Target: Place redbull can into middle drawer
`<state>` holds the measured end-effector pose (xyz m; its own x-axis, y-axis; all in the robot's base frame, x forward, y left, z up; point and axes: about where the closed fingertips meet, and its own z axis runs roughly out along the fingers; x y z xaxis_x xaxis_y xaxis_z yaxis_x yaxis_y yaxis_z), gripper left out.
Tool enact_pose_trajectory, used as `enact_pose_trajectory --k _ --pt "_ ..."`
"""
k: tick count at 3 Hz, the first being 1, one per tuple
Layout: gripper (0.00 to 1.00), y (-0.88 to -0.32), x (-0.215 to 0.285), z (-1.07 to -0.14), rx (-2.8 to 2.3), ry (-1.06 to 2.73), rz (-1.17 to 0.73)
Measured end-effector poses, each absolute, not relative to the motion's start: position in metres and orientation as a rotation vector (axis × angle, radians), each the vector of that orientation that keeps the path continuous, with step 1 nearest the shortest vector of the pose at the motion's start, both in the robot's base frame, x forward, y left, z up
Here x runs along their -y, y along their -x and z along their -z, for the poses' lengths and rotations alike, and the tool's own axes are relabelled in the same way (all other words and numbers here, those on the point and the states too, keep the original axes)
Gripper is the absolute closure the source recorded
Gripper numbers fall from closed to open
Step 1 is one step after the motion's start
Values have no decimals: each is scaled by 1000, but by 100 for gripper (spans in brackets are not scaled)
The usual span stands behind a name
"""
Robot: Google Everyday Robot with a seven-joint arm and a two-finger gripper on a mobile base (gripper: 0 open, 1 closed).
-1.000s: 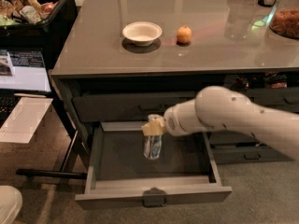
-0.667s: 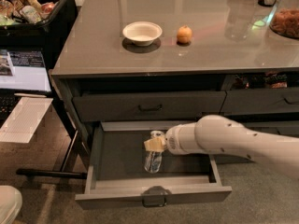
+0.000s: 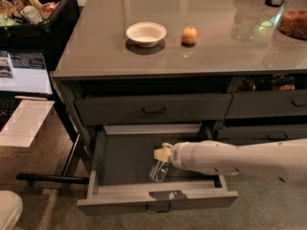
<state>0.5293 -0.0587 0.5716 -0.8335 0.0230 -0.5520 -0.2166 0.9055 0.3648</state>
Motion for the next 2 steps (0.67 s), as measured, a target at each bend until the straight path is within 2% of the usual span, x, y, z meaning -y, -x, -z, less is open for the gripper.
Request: enact_pose_trajectory --k 1,2 --pt "100 -553 54 -578 -2448 102 -545" --pt "100 -553 54 -578 -2448 103 -545"
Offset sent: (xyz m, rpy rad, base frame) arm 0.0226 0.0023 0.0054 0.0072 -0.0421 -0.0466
